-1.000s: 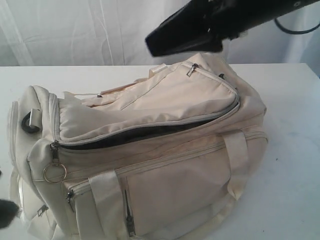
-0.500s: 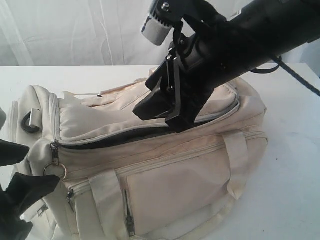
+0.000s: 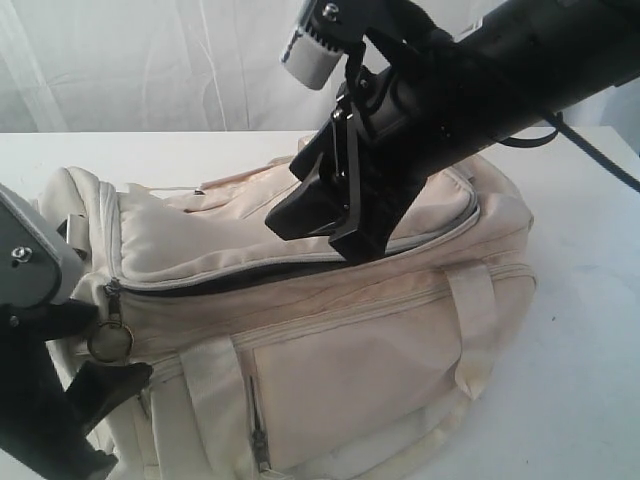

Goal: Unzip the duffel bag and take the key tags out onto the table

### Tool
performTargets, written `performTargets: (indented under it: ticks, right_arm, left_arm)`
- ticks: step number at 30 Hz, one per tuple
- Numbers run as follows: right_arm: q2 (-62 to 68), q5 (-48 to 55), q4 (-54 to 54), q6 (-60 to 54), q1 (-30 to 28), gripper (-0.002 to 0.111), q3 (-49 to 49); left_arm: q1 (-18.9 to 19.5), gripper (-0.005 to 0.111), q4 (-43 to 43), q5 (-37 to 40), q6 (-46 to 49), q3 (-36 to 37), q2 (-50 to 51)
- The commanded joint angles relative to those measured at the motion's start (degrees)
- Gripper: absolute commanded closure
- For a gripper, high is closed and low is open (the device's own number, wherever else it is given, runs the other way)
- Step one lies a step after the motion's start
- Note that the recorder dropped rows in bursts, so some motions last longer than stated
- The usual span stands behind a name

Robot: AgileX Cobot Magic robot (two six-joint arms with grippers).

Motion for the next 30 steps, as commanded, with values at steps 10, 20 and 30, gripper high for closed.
performTargets:
  ticks: [10, 20, 30]
  right_arm:
    - [-0.46, 0.01, 0.6, 0.4, 0.01, 0.054, 0.37]
    - [-0.46, 0.01, 0.6, 0.4, 0.01, 0.054, 0.37]
    - [-0.46, 1.47, 1.13, -0.26, 0.01, 0.054, 0.82]
  left_arm:
    - [0.13, 0.08, 8.37, -1.4, -8.56, 0.36, 1.26]
    - [0.13, 0.107, 7.97, -2.62, -8.45, 0.36, -1.03]
    - [0.13, 0.107, 7.28, -1.71, -8.34, 0.36, -6.87]
